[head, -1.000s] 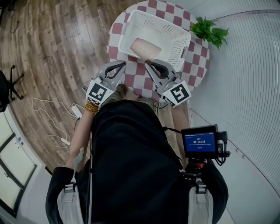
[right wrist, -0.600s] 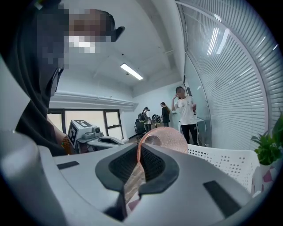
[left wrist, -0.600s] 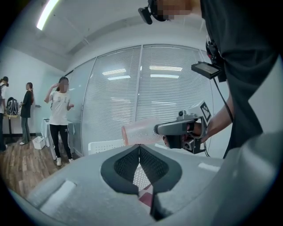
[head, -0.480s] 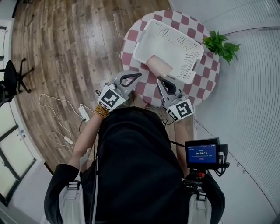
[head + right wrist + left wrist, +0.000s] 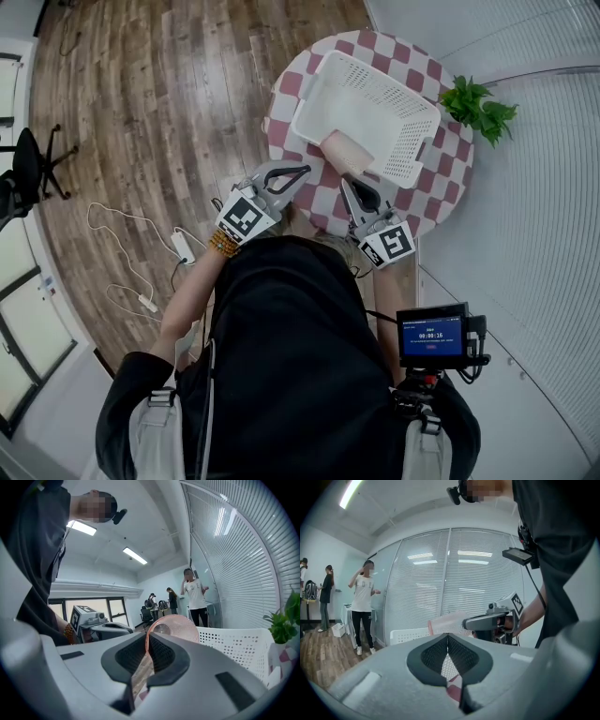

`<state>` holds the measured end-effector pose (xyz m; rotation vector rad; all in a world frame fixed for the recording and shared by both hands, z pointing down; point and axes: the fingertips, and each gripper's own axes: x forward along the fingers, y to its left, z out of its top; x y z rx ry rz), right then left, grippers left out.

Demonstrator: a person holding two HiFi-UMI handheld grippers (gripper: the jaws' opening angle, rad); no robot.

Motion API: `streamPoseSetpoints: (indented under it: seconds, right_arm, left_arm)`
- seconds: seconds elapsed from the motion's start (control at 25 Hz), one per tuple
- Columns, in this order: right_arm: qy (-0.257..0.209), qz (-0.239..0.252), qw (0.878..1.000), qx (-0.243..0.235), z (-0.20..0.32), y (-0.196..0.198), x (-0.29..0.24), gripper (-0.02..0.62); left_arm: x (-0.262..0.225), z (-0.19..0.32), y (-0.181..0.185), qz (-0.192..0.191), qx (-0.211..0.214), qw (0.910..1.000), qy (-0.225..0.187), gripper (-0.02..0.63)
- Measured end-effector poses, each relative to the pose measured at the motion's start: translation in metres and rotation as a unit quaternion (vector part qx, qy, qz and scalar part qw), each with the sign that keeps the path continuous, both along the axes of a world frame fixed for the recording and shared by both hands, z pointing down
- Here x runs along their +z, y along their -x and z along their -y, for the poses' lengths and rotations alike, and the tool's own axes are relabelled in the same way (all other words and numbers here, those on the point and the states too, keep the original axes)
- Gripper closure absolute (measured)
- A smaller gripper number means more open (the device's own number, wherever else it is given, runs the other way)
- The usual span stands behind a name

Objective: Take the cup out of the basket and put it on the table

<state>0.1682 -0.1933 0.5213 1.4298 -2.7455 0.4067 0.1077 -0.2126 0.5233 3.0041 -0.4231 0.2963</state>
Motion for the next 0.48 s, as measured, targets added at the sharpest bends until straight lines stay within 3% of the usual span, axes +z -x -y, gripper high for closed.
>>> streamPoseSetpoints:
  seconds: [0.48]
  right_arm:
    - [0.006, -0.01, 1.0, -0.005, 0.0, 0.0054, 0.0039, 0.572]
  left_arm:
    - [0.0031, -0.0035, 0.0072, -0.002, -0.003, 1.0, 0.005, 0.6]
